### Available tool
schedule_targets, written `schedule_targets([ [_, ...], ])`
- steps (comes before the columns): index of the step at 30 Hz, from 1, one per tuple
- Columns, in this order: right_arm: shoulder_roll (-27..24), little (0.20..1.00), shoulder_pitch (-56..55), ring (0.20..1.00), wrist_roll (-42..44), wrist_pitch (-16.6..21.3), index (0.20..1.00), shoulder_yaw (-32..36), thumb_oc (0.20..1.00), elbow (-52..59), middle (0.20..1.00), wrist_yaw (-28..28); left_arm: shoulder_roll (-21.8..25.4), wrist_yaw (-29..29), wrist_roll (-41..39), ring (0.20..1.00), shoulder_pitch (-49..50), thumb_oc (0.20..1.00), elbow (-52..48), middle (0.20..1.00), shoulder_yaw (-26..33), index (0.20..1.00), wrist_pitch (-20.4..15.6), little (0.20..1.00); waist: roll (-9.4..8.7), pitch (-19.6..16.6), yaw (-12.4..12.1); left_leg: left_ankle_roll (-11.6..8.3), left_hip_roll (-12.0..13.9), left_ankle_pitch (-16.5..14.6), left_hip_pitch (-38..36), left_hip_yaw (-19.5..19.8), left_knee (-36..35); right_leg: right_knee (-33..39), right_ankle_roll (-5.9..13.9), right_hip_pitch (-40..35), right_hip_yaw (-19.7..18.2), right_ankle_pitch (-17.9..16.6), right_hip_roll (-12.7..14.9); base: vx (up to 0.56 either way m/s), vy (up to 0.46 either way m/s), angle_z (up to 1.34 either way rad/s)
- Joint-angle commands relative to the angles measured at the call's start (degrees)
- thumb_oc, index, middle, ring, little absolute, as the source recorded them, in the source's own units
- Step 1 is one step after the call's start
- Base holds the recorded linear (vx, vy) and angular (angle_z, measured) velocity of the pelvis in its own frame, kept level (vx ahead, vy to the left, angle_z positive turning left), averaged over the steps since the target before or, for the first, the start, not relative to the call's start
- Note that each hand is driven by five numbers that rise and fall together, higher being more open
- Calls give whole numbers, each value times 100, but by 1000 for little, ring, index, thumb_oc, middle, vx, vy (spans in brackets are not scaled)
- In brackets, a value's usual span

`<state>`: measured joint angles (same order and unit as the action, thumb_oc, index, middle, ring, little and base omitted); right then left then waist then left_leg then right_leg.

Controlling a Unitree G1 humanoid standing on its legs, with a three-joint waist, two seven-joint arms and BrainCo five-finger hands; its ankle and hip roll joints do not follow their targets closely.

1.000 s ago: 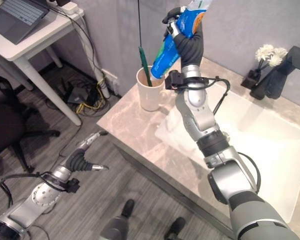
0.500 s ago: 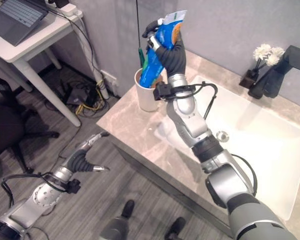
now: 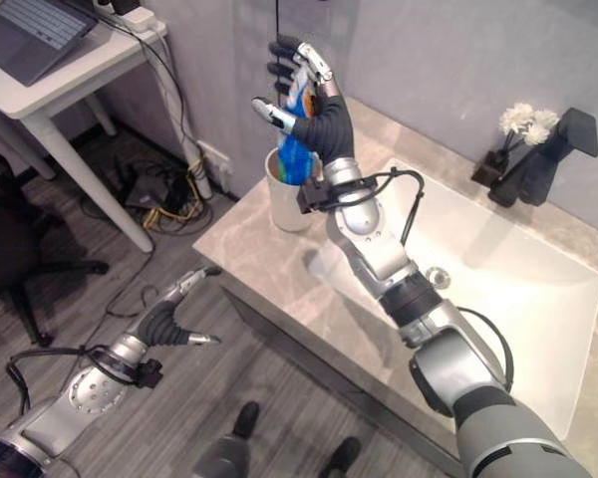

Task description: Put brush and paste in cup on sink, flatten towel.

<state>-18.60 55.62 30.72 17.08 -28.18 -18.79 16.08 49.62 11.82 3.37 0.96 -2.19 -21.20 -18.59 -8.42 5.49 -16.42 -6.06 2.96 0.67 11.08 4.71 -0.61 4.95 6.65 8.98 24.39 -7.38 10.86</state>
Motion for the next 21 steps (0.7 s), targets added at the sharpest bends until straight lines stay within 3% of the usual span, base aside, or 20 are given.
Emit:
schedule_targets([
  [1, -196, 1000, 665, 1000, -226, 230, 1000, 232, 1000, -51, 1000, 179, 230, 20, -24, 1000, -96, 1000, -150, 1000, -150, 1000, -239, 1000, -133, -102, -77, 277, -332, 420, 203, 48, -439, -29, 561, -965, -194, -232, 371, -26, -6, -7],
  [10, -444, 1000, 572, 1000, -1084, 395, 1000, 1056, 1000, 715, 1000, 971, -127, -124, -1078, 1000, -119, 1000, -280, 1000, 24, 1000, -323, 1000, -38, -181, -80, 228, -268, 422, 133, -1, -439, -21, 536, -1035, -213, -133, 323, -19, -4, -2],
  [14, -1285, 1000, -28, 1000, -2153, 340, 1000, 1810, 1000, 1657, 1000, 1247, -331, -526, -1930, 1000, 38, 1000, -589, 1000, 440, 1000, -308, 1000, 91, -276, 180, 209, -168, 347, -78, -165, -439, -28, 529, -1103, -348, -13, 285, -24, 13, -6],
  [16, -2067, 1000, -782, 1000, -2791, 248, 1000, 2423, 1000, 1819, 1000, 1456, -482, -644, -2114, 1000, 191, 1000, -793, 1000, 799, 1000, -338, 1000, 167, -346, 399, 196, -101, 316, -215, -298, -439, -27, 523, -1124, -475, 60, 245, -16, 24, -21],
  [17, -2072, 1000, -814, 1000, -2795, 245, 1000, 2443, 1000, 1839, 1000, 1455, -476, -650, -2119, 1000, 195, 1000, -805, 1000, 791, 1000, -331, 1000, 165, -355, 386, 203, -104, 349, -194, -300, -439, -20, 519, -1105, -477, 29, 247, -31, 20, -20],
  [18, -2493, 1000, -1553, 1000, -2932, 284, 1000, 3117, 1000, 2006, 1000, 1620, -636, -712, -2247, 1000, 308, 1000, -836, 1000, 1032, 1000, -336, 1000, 219, -374, 590, 205, -46, 322, -292, -397, -439, -65, 507, -1093, -580, 92, 209, -38, 20, -22],
  [21, -2834, 1000, -2603, 1000, -3221, 283, 1000, 4134, 1000, 2283, 1000, 1831, -790, -691, -2235, 1000, 528, 1000, -926, 1000, 1463, 1000, -344, 1000, 296, -393, 894, 239, 38, 279, -424, -528, -439, -181, 481, -1031, -771, 165, 165, -14, 11, -27],
])
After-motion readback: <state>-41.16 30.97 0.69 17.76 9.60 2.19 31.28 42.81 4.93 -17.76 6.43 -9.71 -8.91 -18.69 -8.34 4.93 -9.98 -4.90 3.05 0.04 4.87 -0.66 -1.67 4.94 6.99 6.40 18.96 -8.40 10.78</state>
